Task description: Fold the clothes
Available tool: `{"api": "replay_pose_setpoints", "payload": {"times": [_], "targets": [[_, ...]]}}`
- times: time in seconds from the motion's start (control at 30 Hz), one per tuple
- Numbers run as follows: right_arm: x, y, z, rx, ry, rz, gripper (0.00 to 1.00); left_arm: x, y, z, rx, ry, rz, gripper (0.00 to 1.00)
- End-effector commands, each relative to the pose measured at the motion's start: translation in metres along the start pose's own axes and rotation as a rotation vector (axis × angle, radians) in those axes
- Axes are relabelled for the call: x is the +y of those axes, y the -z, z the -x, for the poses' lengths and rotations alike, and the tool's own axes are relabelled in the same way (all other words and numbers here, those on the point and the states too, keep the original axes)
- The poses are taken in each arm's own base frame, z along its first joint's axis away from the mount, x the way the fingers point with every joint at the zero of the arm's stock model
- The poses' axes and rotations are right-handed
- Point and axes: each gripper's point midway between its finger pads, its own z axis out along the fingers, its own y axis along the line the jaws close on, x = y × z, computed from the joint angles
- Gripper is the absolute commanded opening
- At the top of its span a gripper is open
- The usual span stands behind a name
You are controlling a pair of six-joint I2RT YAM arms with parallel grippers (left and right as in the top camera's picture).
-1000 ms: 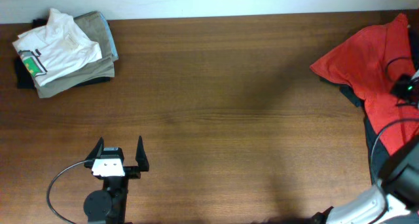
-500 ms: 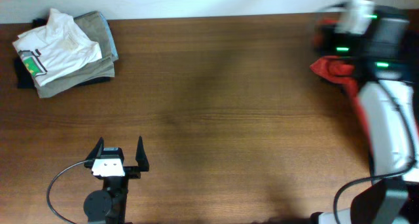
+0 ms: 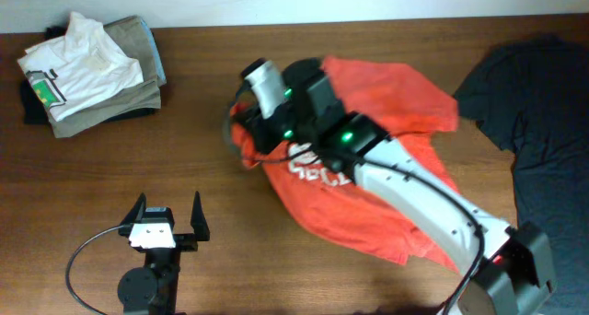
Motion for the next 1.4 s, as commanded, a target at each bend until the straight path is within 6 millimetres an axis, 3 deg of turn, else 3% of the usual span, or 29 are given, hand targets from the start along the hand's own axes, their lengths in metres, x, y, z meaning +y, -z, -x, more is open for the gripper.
{"api": "replay_pose_setpoints", "payload": {"times": [0.0,0.07,0.1,0.13,0.2,0.23,0.37,0.4,0.43,0.47,0.57,0.67,0.77,0.9,1.1,1.17,1.23,1.37], "targets": [[0.039,-0.004,0.007,-0.018,-0.049,0.083,0.04,0.000,0.000,-0.001,0.000,0.009,0.000,0.99],[0.053,-0.008,0.006,-0.017,-0.030,0.102,0.05,0.000,0.000,-0.001,0.000,0.009,0.000,0.99],[0.055,-0.009,0.005,-0.019,-0.026,0.094,0.27,0.000,0.000,-0.001,0.000,0.010,0.000,0.99],[0.055,-0.010,0.005,-0.022,-0.024,0.078,0.43,0.000,0.000,-0.001,0.000,0.009,0.000,0.99],[0.046,-0.011,0.007,-0.037,-0.023,0.024,0.60,0.000,0.000,-0.001,0.000,0.009,0.000,0.99],[0.039,-0.010,0.009,-0.046,-0.026,-0.010,0.67,0.000,0.000,-0.001,0.000,0.010,0.000,0.99],[0.009,-0.002,0.018,-0.072,-0.047,-0.083,0.69,0.000,0.000,-0.001,0.000,0.009,0.000,0.99],[-0.004,0.004,0.021,-0.079,-0.061,-0.107,0.75,0.000,0.000,-0.001,0.000,0.009,0.000,0.99],[-0.028,0.016,0.026,-0.082,-0.091,-0.153,0.92,0.000,0.000,-0.001,0.000,0.010,0.000,0.99],[-0.039,0.021,0.026,-0.079,-0.107,-0.175,1.00,0.000,0.000,-0.001,0.000,0.009,0.000,0.99],[-0.094,0.058,0.024,-0.064,-0.202,-0.291,0.99,0.000,0.000,-0.001,0.000,0.009,0.000,0.99],[-0.154,0.101,0.004,-0.024,-0.334,-0.422,0.99,0.000,0.000,-0.001,0.000,0.010,0.000,0.99],[-0.190,0.132,-0.024,0.038,-0.449,-0.510,0.99,0.000,0.000,-0.001,0.000,0.009,0.000,0.99],[-0.223,0.175,-0.075,0.161,-0.632,-0.620,0.99,0.000,0.000,-0.001,0.000,0.009,0.000,0.99],[-0.240,0.216,-0.110,0.201,-0.860,-0.702,0.99,0.000,0.000,-0.001,0.000,0.009,0.000,0.99],[-0.238,0.229,-0.115,0.188,-0.949,-0.714,0.99,0.000,0.000,-0.001,0.000,0.010,0.000,0.99],[-0.230,0.245,-0.115,0.171,-0.976,-0.731,0.99,0.000,0.000,-0.001,0.000,0.009,0.000,0.99],[-0.196,0.287,-0.114,0.161,-0.942,-0.847,0.98,0.013,0.000,-0.002,0.007,-0.081,0.075,0.99]]}}
